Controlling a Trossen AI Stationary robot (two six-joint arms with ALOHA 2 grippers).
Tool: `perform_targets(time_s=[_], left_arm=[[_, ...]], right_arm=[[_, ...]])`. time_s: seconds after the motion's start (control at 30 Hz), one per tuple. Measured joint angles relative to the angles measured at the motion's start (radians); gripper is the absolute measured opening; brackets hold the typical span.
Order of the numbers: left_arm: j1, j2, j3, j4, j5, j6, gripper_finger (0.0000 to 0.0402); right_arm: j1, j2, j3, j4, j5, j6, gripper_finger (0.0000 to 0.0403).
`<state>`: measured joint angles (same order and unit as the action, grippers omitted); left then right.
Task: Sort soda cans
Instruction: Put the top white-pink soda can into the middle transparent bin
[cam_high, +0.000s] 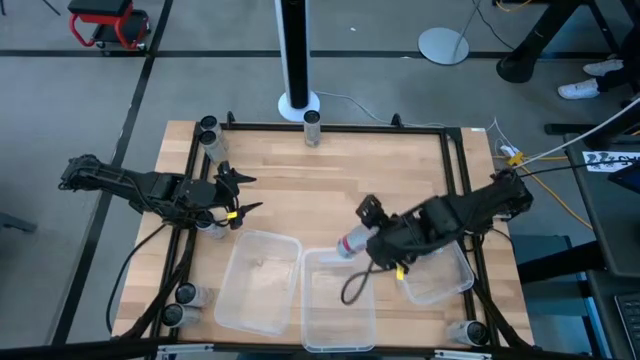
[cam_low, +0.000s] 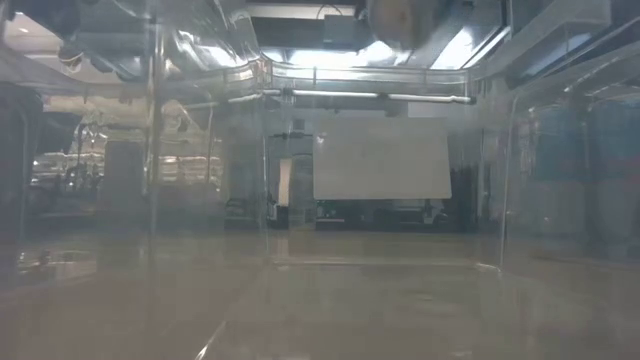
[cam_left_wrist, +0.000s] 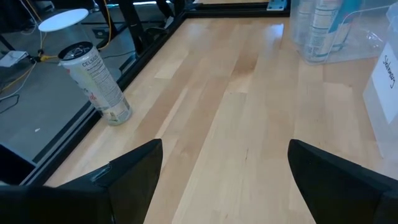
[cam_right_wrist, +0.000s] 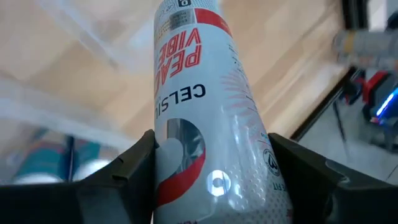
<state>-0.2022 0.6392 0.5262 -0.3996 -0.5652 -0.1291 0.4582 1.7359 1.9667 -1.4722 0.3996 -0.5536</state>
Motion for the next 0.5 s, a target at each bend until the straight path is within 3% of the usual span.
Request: perform_targets(time_s=[0.27, 0.5], left_arm=[[0.0, 0.0, 0.0, 0.0, 0.0, 0.005, 0.0333], [0.0, 0.0, 0.0, 0.0, 0.0, 0.003, 0.0333]], right_arm=[[0.089, 0.039, -0.002, 0.236, 0.007, -0.083, 0.025], [0.085, 0.158, -0.004, 0.246, -0.033, -0.149, 0.025]])
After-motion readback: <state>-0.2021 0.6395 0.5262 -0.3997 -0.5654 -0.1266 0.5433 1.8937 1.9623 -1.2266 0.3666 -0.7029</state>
